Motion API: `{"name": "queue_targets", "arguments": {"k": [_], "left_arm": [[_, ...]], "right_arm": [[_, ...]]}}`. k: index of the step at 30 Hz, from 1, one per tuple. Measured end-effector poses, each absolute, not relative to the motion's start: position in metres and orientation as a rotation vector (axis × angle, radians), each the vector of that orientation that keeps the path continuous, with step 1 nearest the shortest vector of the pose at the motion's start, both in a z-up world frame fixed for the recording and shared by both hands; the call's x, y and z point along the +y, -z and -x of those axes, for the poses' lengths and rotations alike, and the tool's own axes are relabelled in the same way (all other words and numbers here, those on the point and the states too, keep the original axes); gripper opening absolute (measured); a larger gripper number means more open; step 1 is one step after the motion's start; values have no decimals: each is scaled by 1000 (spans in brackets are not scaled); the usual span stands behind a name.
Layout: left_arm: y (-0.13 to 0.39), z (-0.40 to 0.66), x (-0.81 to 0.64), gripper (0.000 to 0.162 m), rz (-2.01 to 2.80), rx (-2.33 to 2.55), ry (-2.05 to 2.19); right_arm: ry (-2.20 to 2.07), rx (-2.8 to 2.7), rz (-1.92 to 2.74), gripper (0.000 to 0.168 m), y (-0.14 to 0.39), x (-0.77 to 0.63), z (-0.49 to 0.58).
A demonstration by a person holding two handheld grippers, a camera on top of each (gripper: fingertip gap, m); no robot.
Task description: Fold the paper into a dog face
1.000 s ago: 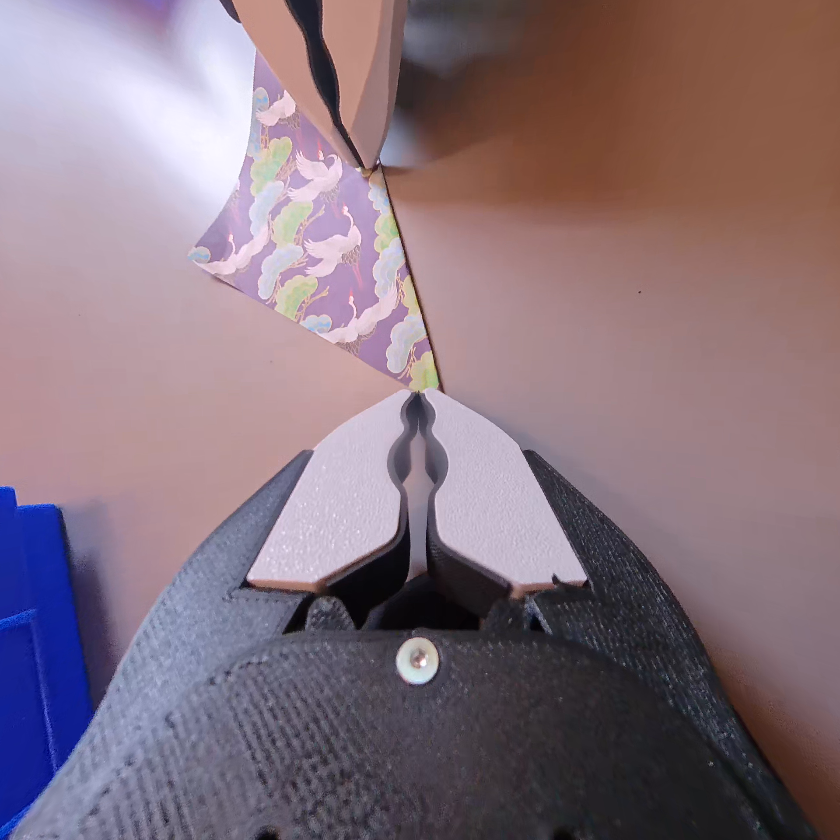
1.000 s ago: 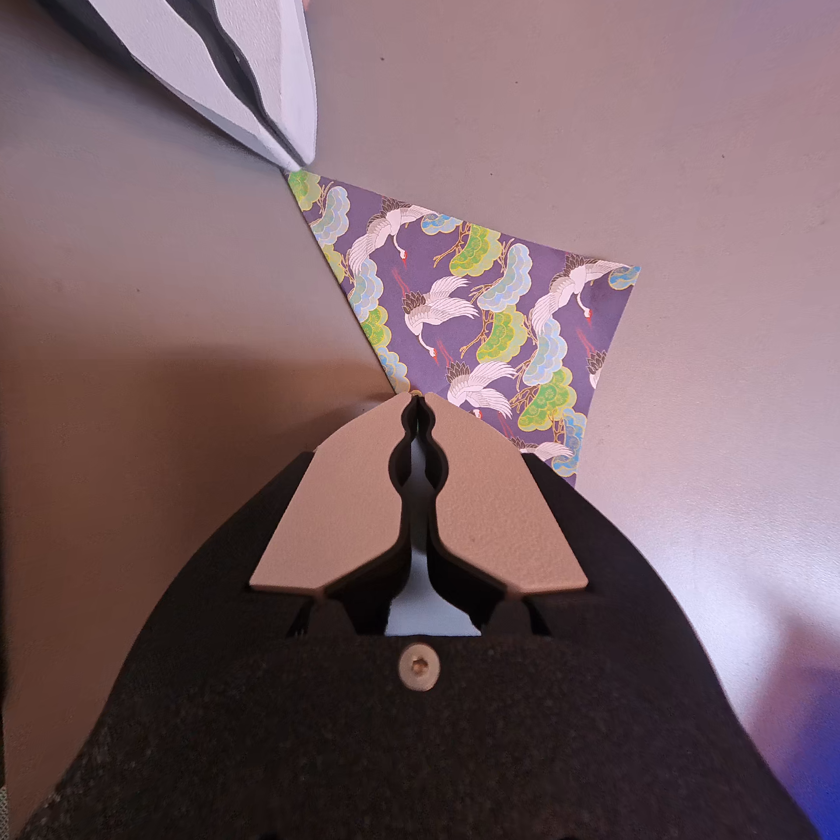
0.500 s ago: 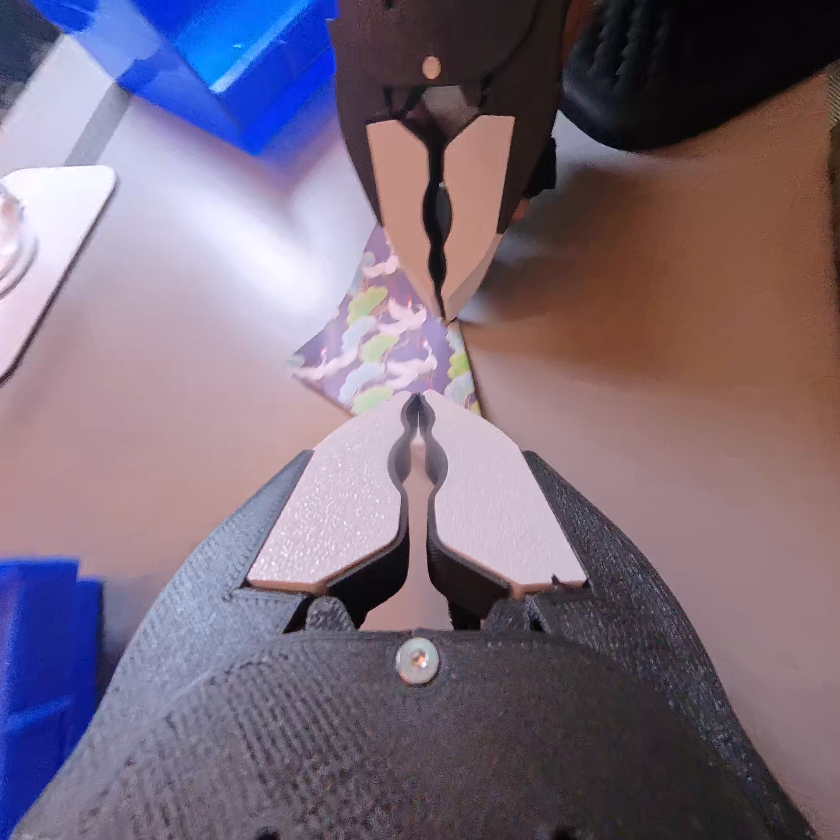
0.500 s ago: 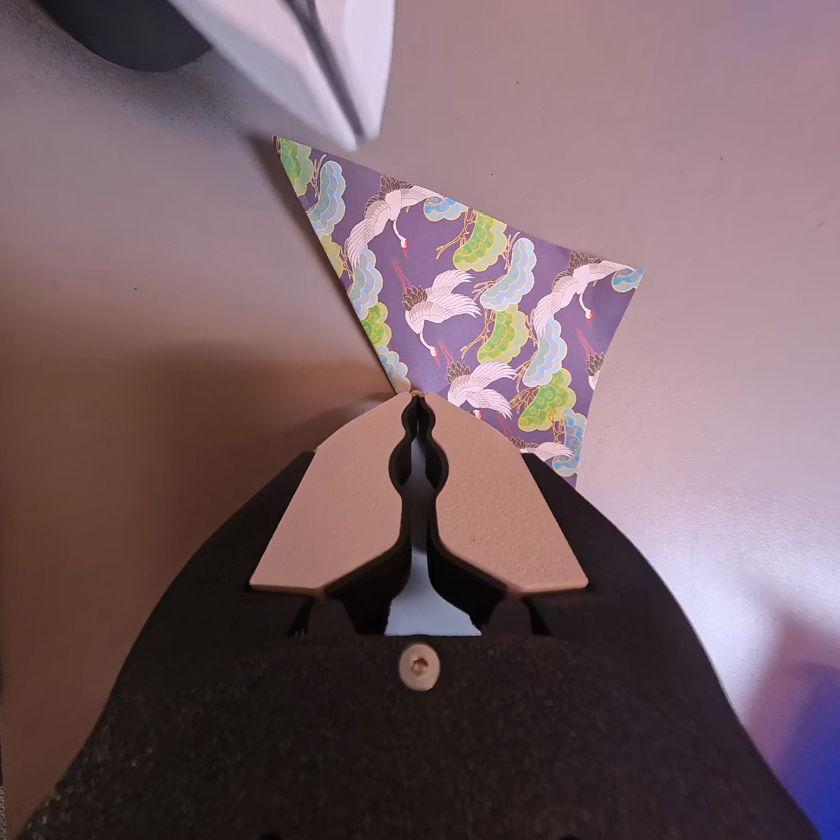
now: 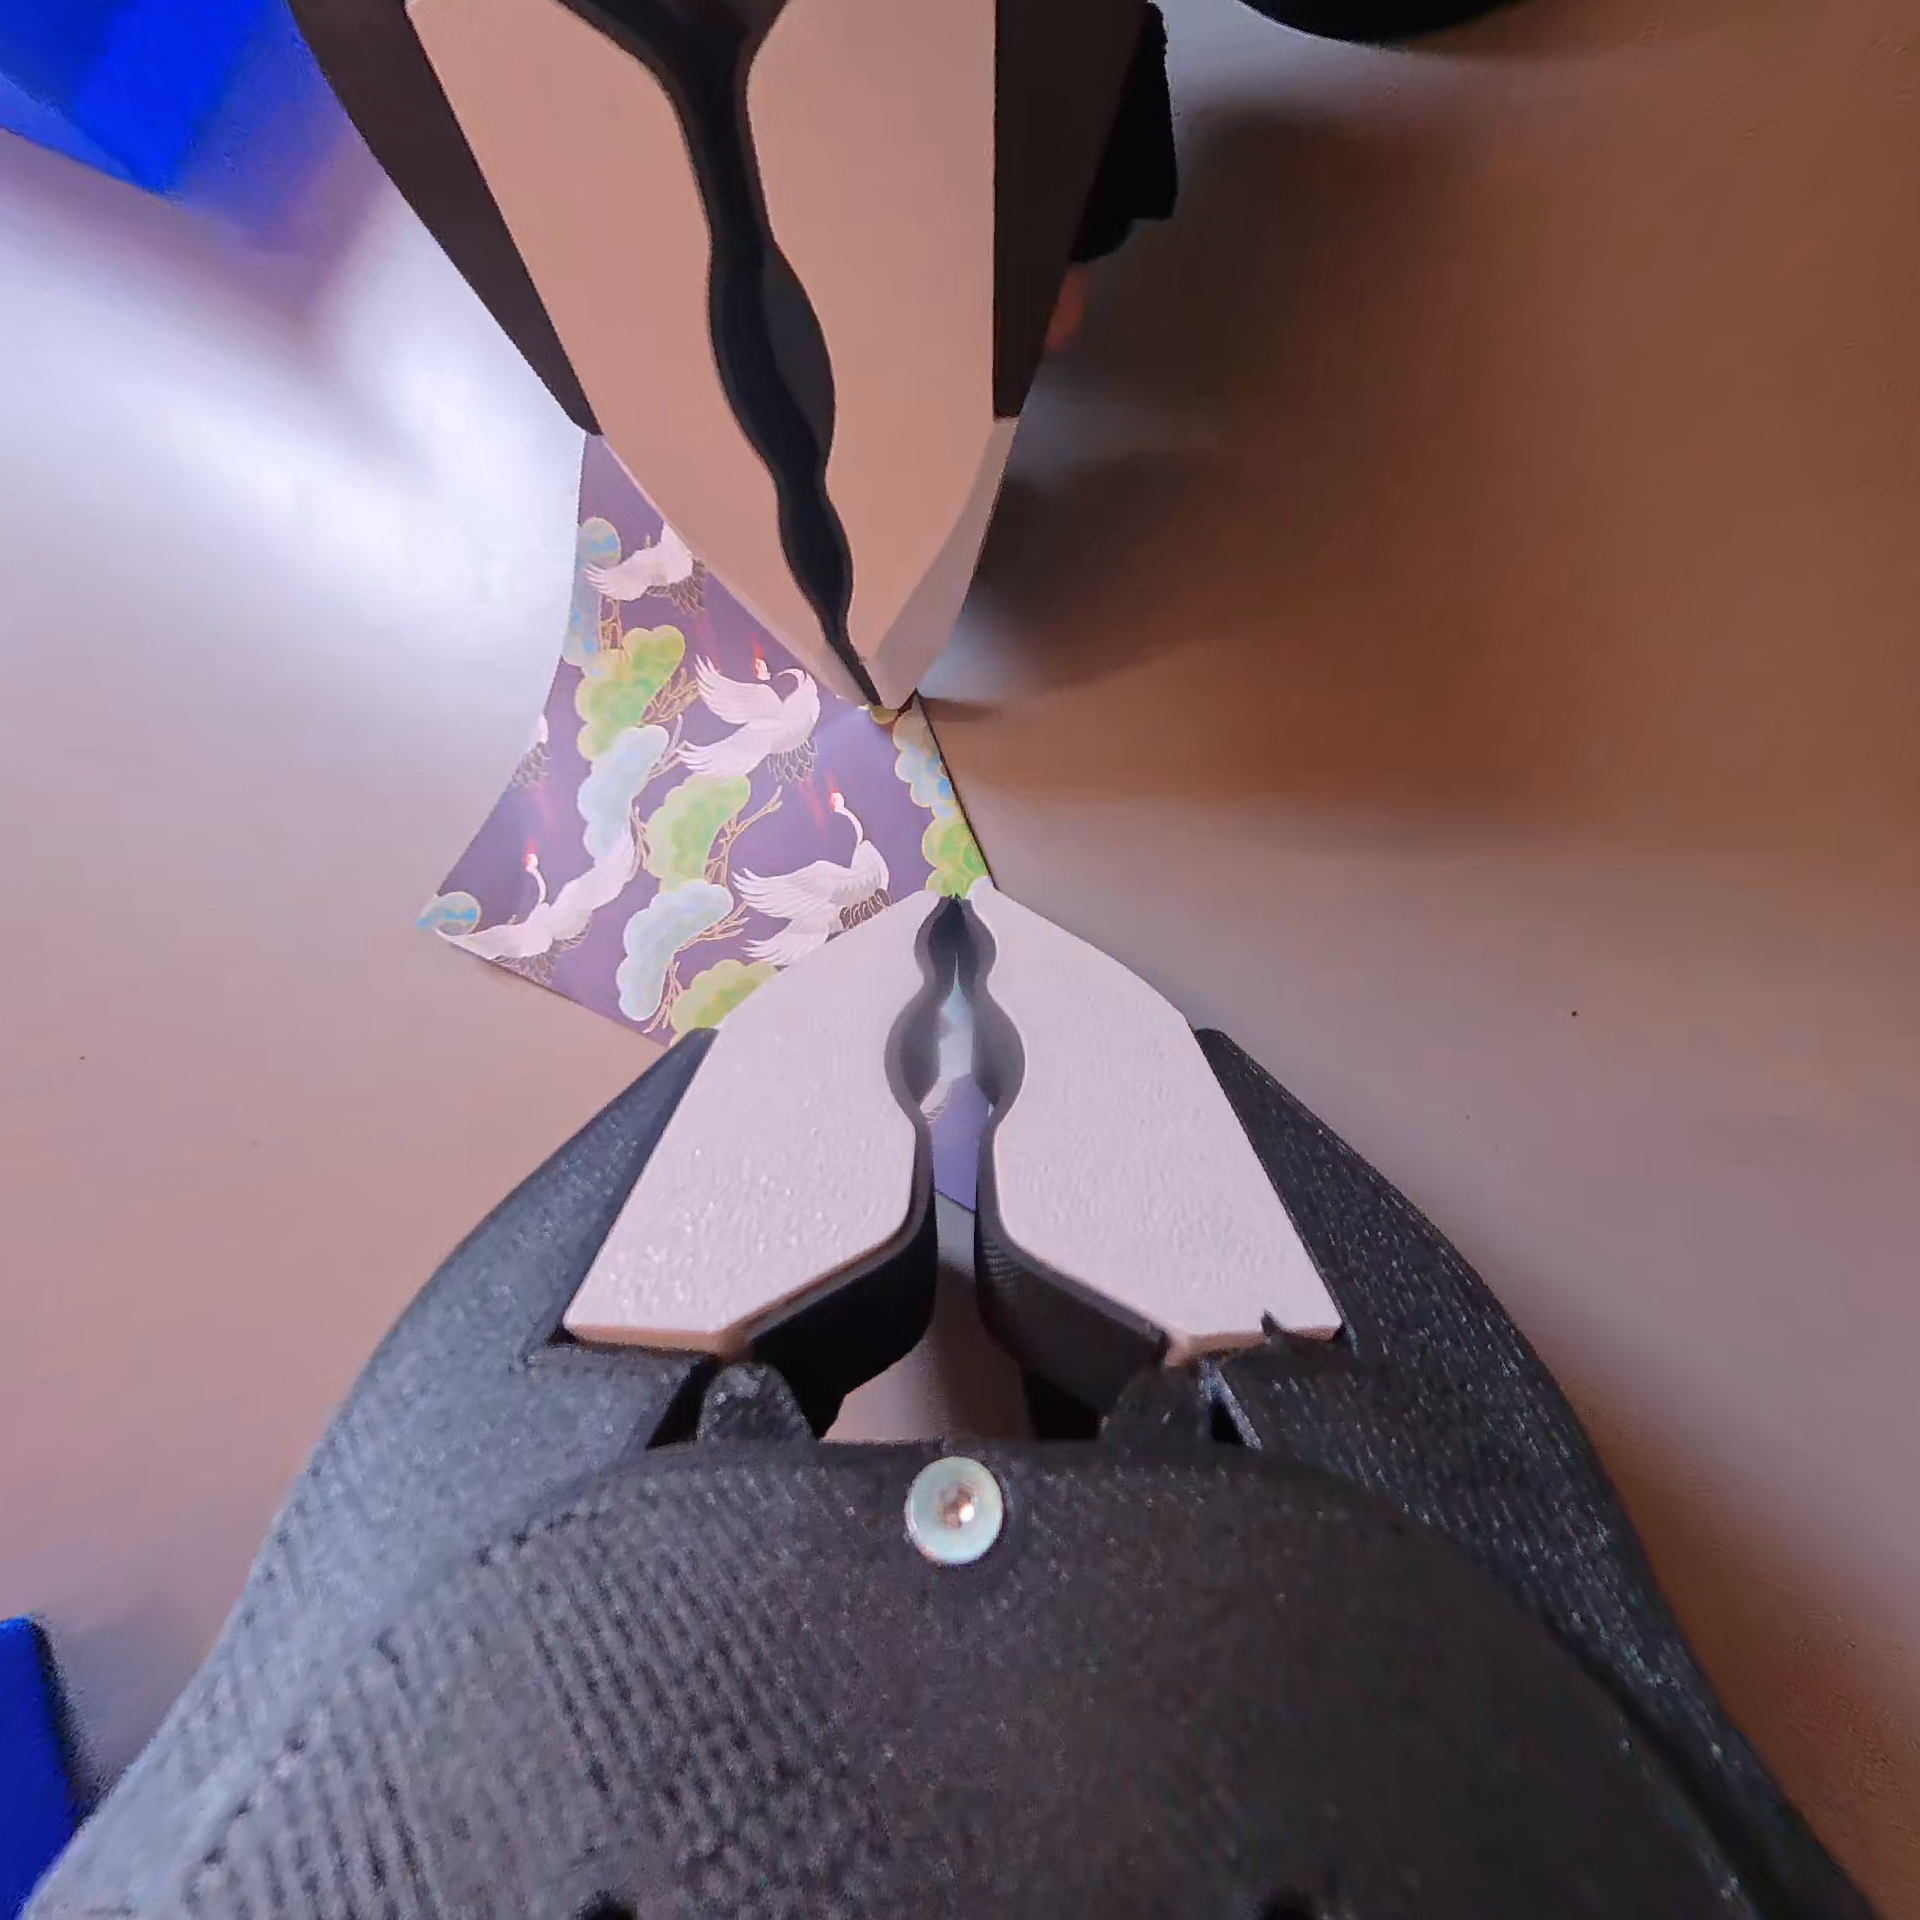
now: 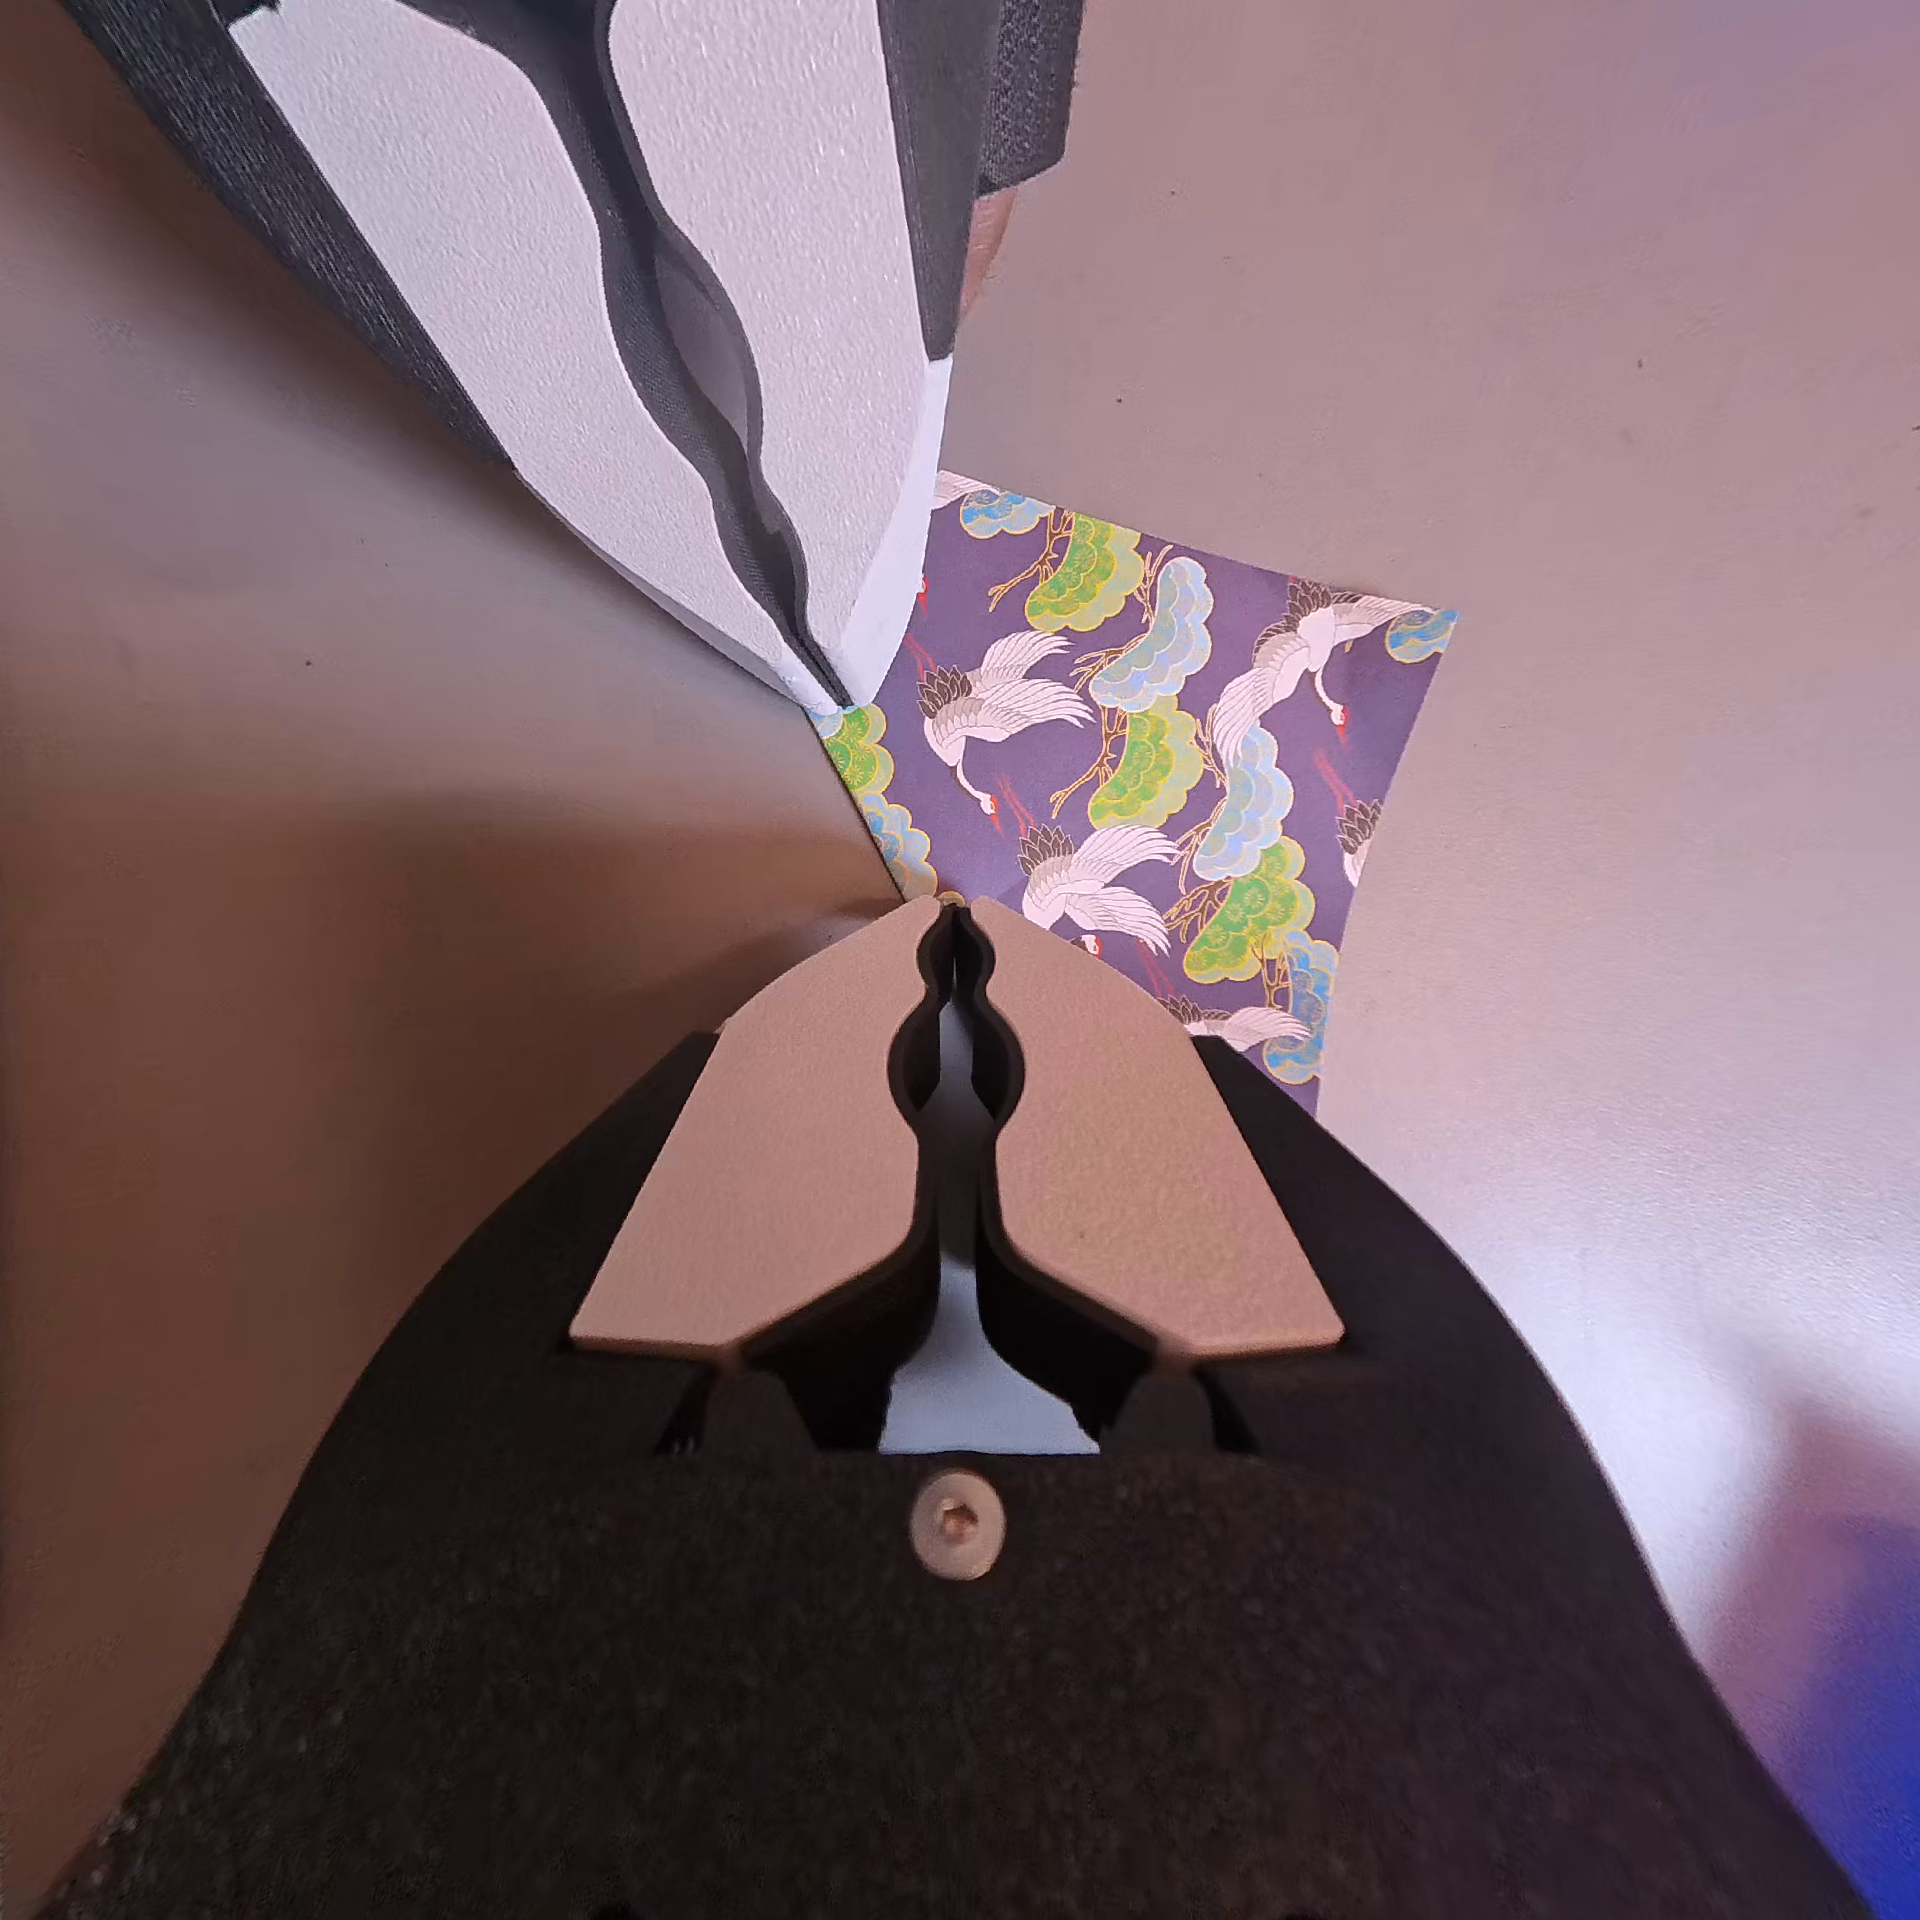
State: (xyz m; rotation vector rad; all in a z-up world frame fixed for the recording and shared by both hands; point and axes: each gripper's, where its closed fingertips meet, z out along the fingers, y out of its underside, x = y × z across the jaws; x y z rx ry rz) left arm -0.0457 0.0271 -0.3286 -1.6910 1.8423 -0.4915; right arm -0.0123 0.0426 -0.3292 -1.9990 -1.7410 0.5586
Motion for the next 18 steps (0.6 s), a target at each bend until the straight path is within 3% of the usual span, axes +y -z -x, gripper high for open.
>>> {"name": "queue_targets", "arguments": {"k": [18], "left_arm": [[329,46,27,0,1702,1813,500]], "right_arm": [[-558,-1648,2102,0,329,64,-55]]}}
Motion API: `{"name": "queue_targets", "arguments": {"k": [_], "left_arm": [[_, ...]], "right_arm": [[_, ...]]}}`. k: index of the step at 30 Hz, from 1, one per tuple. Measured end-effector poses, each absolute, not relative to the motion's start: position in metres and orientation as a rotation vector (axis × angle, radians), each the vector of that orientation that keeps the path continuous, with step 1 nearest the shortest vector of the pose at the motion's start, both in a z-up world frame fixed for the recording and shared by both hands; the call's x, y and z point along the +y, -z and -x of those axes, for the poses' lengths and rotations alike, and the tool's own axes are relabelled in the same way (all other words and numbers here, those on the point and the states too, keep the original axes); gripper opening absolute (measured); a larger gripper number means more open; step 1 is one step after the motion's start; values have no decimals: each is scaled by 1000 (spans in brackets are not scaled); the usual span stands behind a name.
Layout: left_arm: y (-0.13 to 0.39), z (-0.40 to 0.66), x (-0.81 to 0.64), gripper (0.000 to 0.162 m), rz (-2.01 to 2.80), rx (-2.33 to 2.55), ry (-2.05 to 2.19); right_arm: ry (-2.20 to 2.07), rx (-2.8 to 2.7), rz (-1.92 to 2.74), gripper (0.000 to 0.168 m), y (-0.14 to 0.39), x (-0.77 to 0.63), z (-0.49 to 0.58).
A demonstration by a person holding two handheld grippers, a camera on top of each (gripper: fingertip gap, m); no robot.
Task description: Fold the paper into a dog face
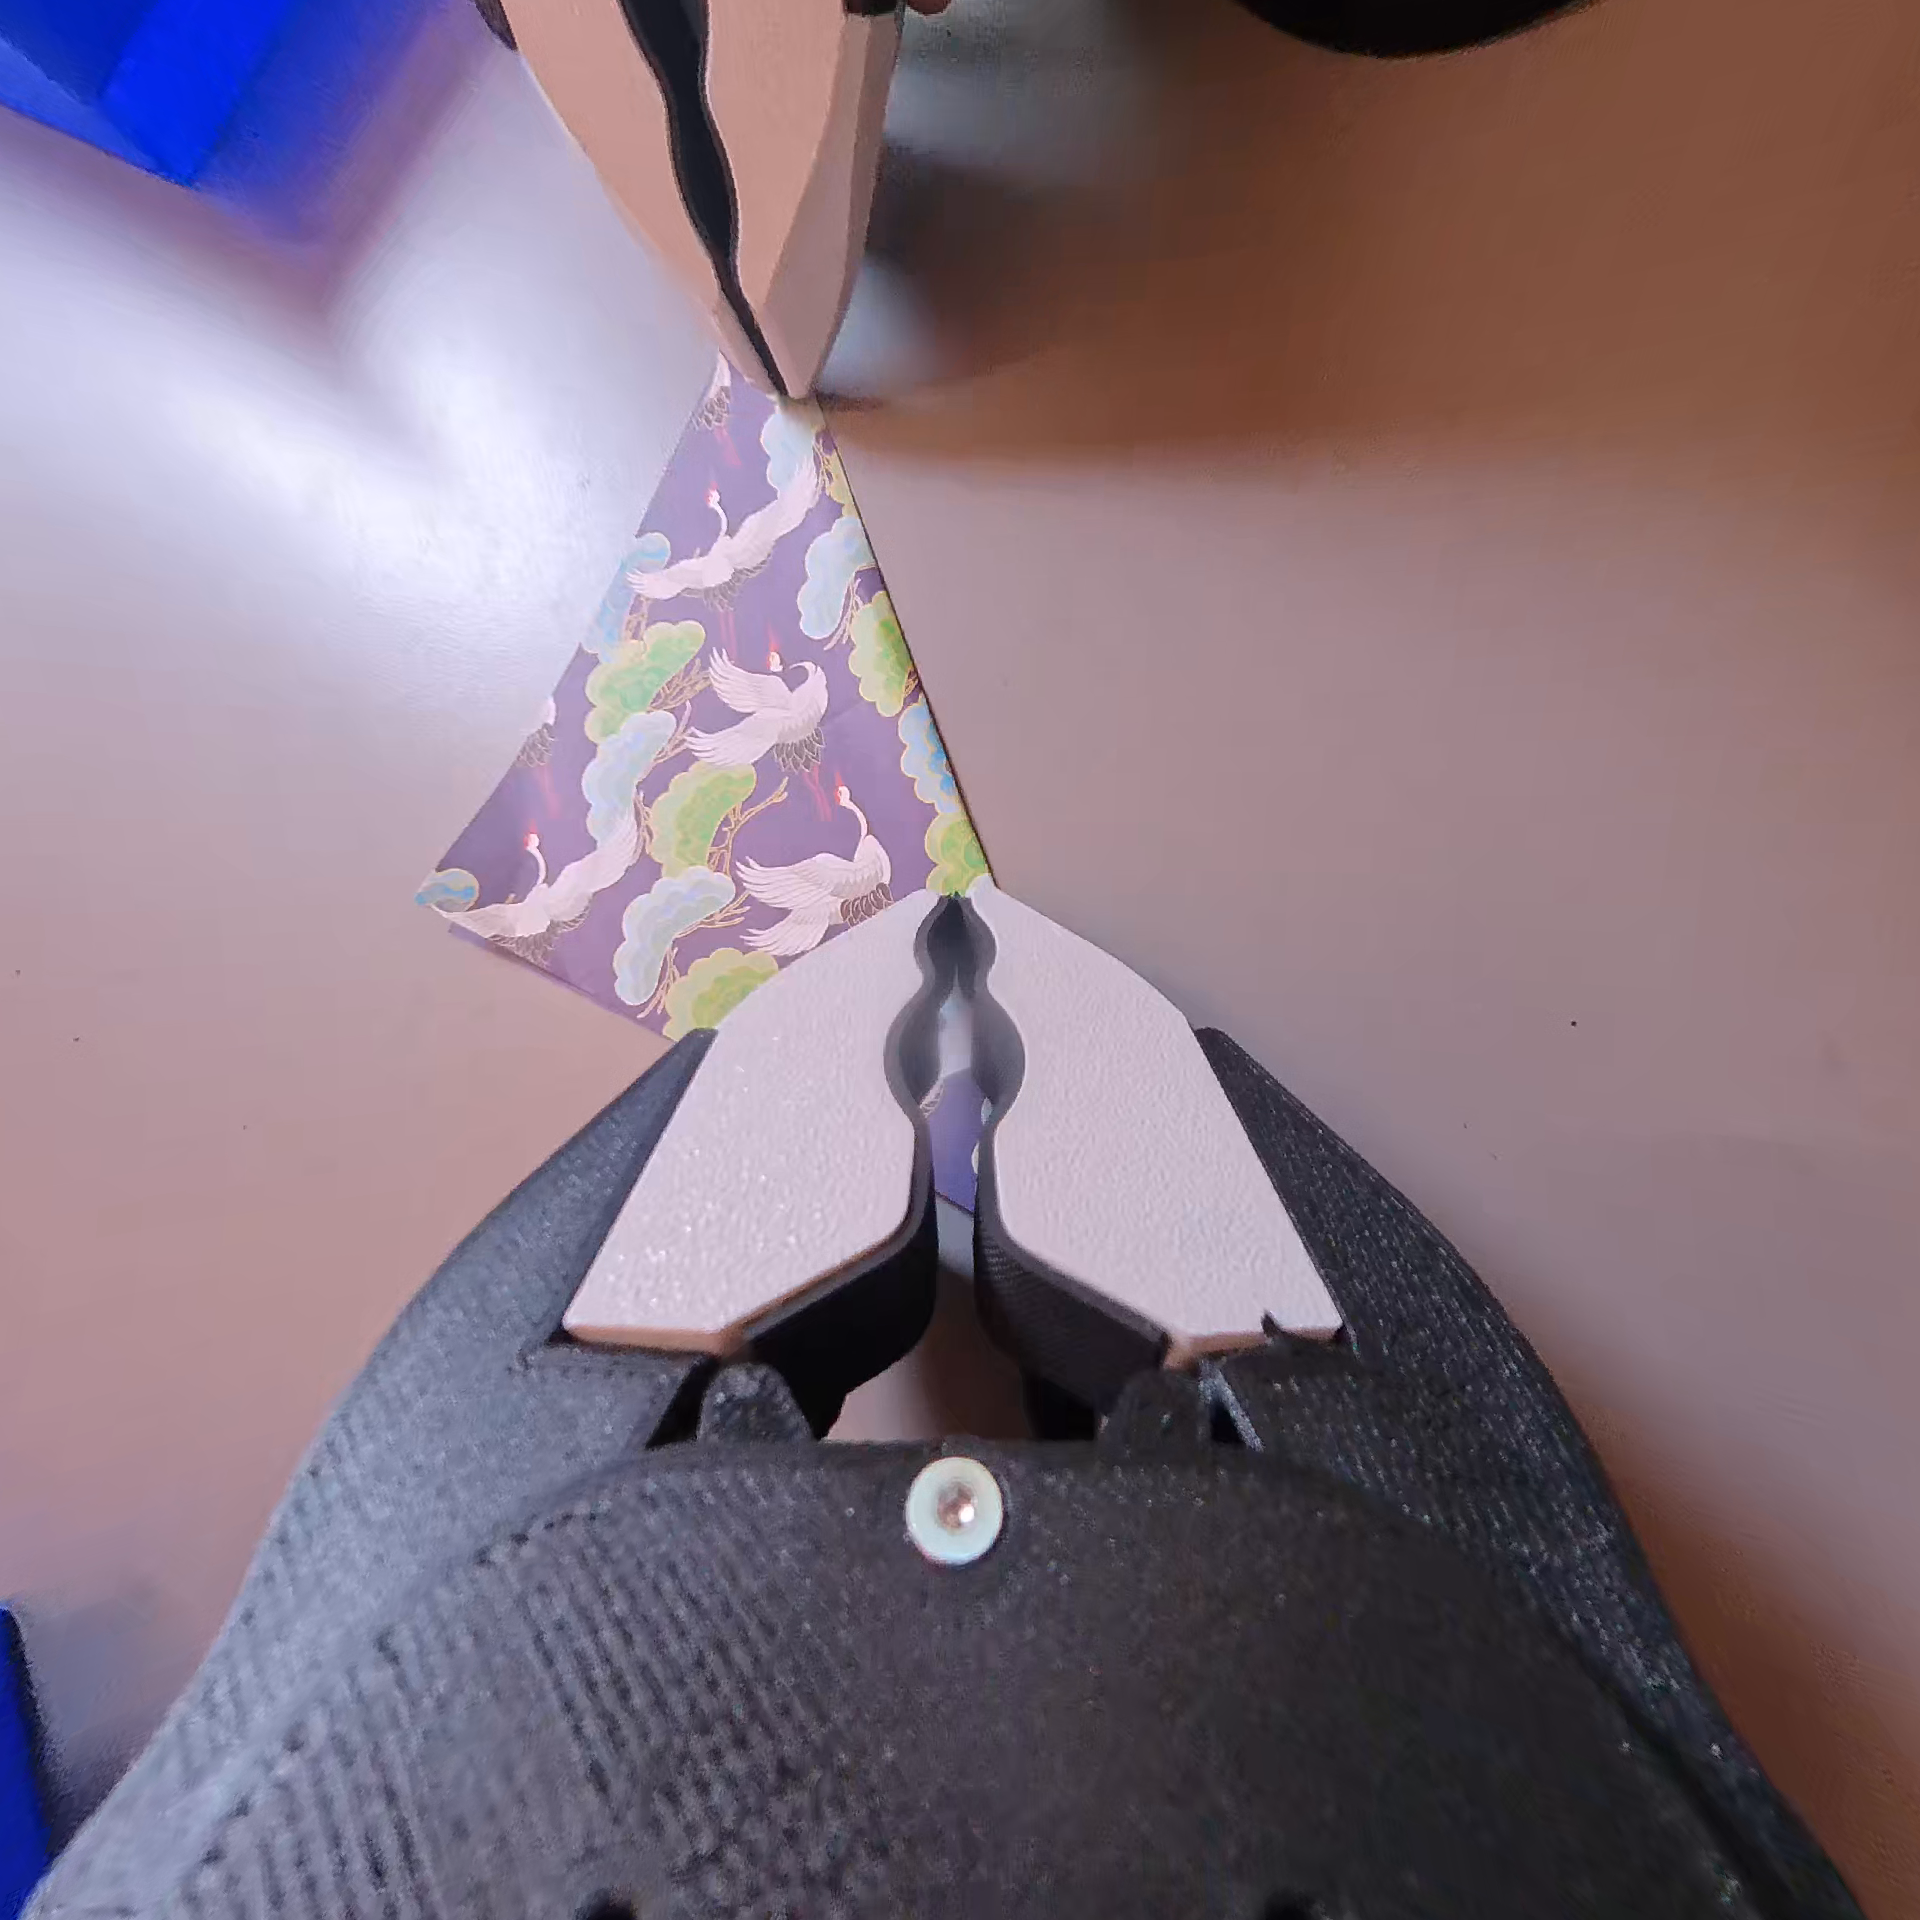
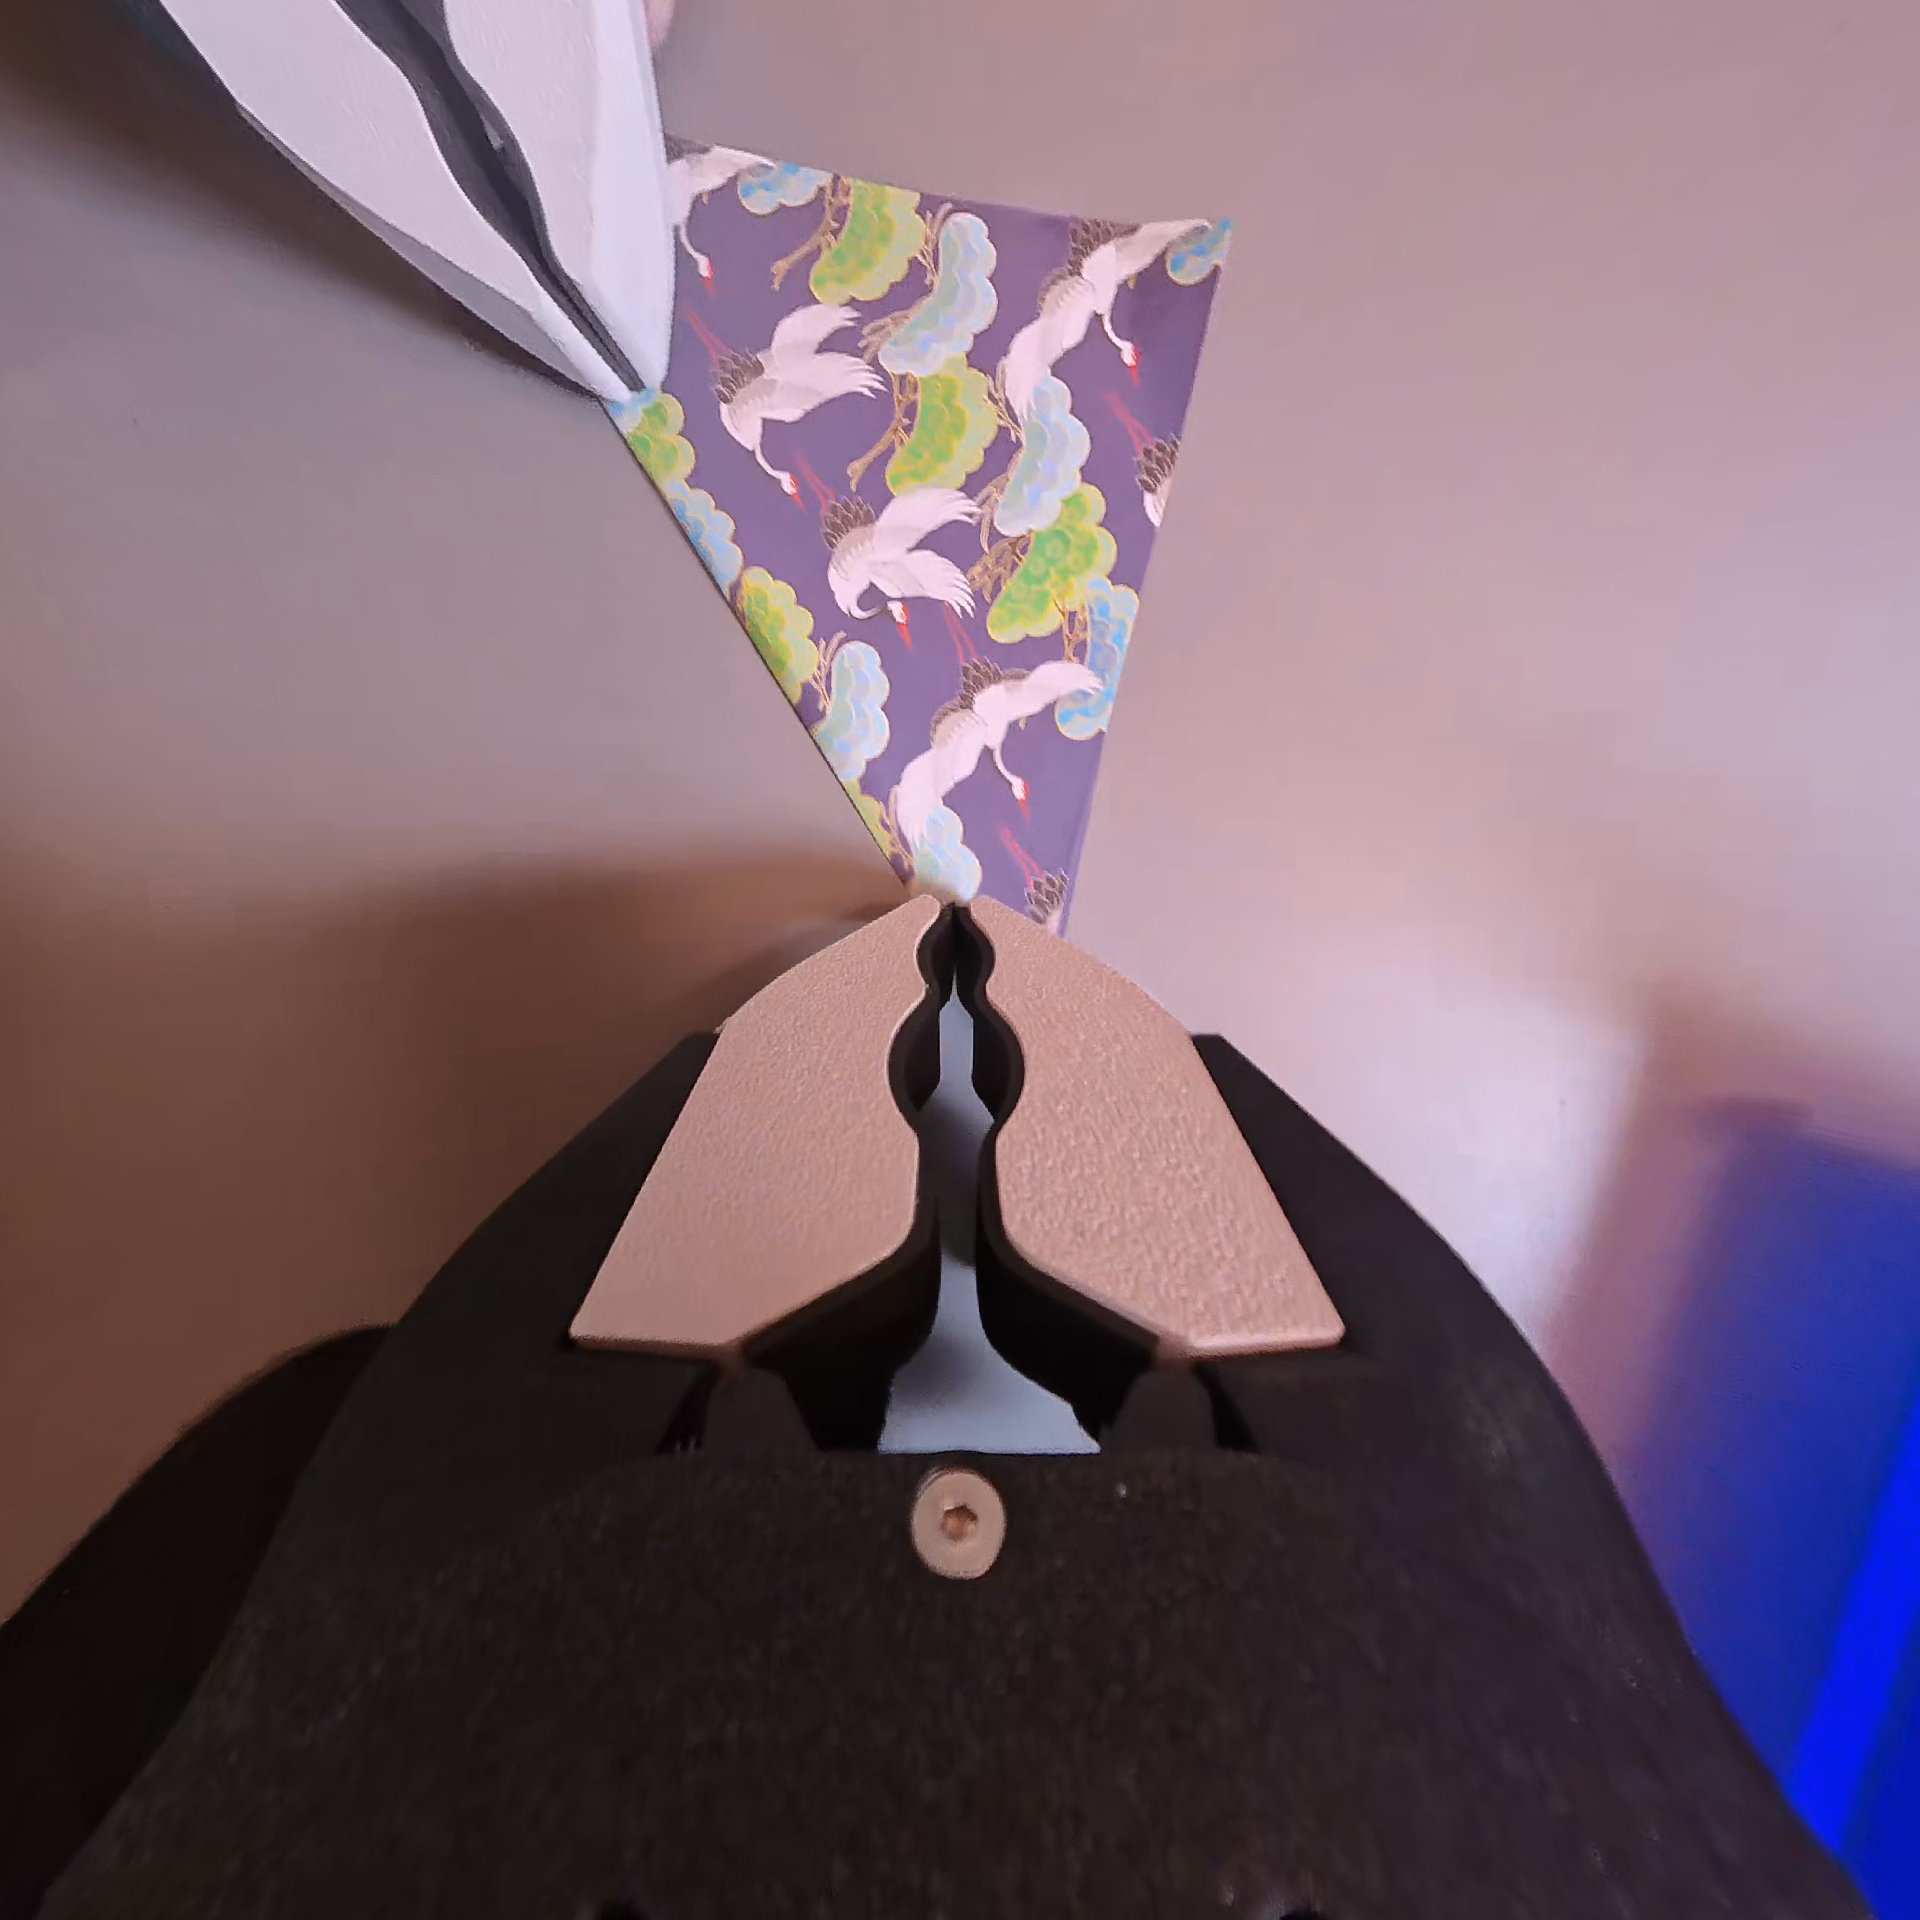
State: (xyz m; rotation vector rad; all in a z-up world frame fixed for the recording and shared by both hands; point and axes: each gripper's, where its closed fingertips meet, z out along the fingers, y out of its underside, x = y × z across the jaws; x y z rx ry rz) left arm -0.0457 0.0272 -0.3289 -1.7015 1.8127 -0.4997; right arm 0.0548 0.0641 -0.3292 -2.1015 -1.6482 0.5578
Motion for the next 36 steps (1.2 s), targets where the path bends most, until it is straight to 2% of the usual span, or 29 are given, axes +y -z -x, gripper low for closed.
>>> {"name": "queue_targets", "arguments": {"k": [18,19,20,23,25,27,28,31,36], "left_arm": [[328,44,28,0,1753,1738,512],[328,44,28,0,1756,1731,509],[328,44,28,0,1760,1727,504],[328,43,28,0,1776,1716,496],[328,42,27,0,1784,1713,506],[325,39,20,0,1778,1722,567],[321,36,13,0,1770,1725,643],[291,27,0,0,1714,1655,953],[280,43,74,0,1744,1525,791]], "right_arm": [[-441,-1589,2157,0,328,75,-79],[-446,-1582,2156,3,327,75,-80],[-459,-1573,2166,22,326,73,-80],[-453,-1574,2170,31,327,70,-80],[-464,-1574,2168,31,329,69,-75],[-468,-1568,2164,21,329,72,-72],[-476,-1582,2157,15,329,74,-71],[-468,-1703,2079,14,329,76,-67],[-288,-1982,1855,13,328,94,-60]]}}
